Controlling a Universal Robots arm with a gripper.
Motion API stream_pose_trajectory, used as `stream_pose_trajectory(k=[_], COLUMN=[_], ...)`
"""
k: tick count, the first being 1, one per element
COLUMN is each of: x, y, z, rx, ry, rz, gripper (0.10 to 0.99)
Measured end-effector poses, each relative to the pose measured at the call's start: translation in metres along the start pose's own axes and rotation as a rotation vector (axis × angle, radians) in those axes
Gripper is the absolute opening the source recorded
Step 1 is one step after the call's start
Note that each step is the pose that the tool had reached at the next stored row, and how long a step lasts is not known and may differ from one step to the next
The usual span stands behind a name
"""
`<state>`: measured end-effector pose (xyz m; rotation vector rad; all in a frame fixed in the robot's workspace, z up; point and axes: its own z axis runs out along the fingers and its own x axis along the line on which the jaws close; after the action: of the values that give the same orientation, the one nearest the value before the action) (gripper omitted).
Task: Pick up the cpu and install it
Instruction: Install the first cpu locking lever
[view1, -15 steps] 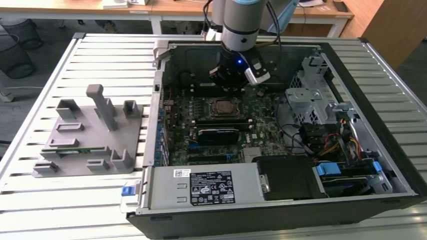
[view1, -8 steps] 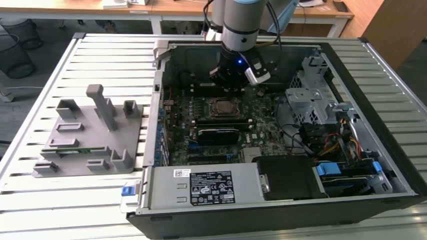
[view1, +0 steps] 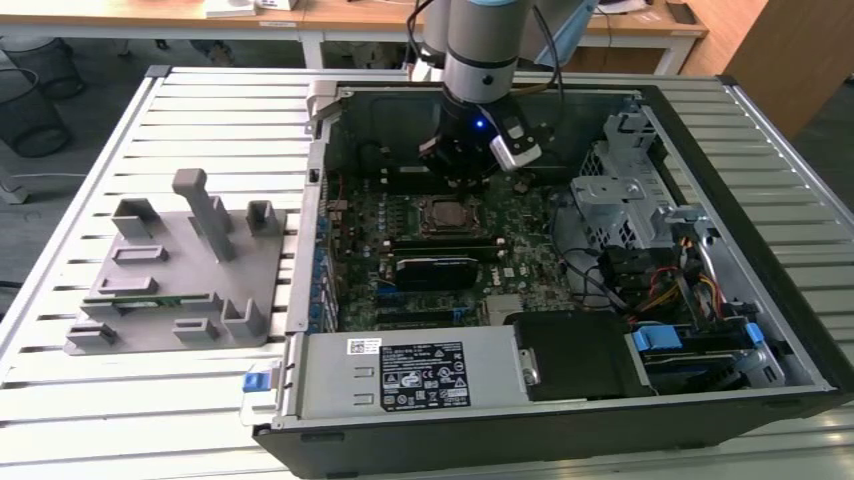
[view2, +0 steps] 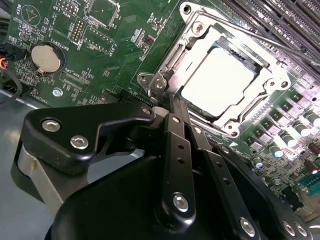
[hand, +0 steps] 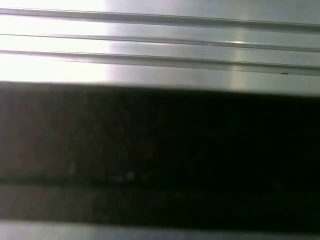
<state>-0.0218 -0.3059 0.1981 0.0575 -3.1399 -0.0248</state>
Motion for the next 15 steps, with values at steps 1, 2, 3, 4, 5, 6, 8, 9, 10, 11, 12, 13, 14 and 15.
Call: stream_pose_trajectory(k=[1, 2, 3, 4, 5, 6, 8, 9, 10, 11, 12, 13, 14, 15], x=[0.0000, 0.0000, 0.0001, 0.0001, 0.0001, 0.0001, 0.0000, 0.0000, 0.0000, 0.0000, 0.0000, -0.0001, 0.0000, 0.0000], y=[0.0000, 0.0000, -0.0001, -0.0001, -0.0001, 0.0000, 0.0000, 0.0000, 0.0002, 0.0001, 0.0001, 0.0001, 0.0002, 0.0002], z=[0.0003, 0.0007, 0.0010, 0.0014, 0.0017, 0.0021, 0.0024, 0.0026, 0.0029, 0.0029, 0.0029, 0.0029, 0.0030, 0.0030], rx=[0.001, 0.001, 0.001, -0.001, -0.003, -0.006, -0.013, -0.017, -0.023, -0.027, -0.032, -0.037, -0.040, -0.041], ry=[0.0002, 0.0003, 0.0002, 0.0000, -0.0001, -0.0003, -0.0005, -0.0006, -0.0011, -0.0013, -0.0015, -0.0017, -0.0019, -0.0019], rz=[0.000, 0.000, 0.000, 0.000, 0.000, 0.000, -0.001, -0.001, -0.001, -0.001, -0.002, -0.002, -0.002, -0.002], gripper=[0.106, 0.106, 0.106, 0.106, 0.106, 0.106, 0.106, 0.106, 0.106, 0.106, 0.106, 0.106, 0.106, 0.106])
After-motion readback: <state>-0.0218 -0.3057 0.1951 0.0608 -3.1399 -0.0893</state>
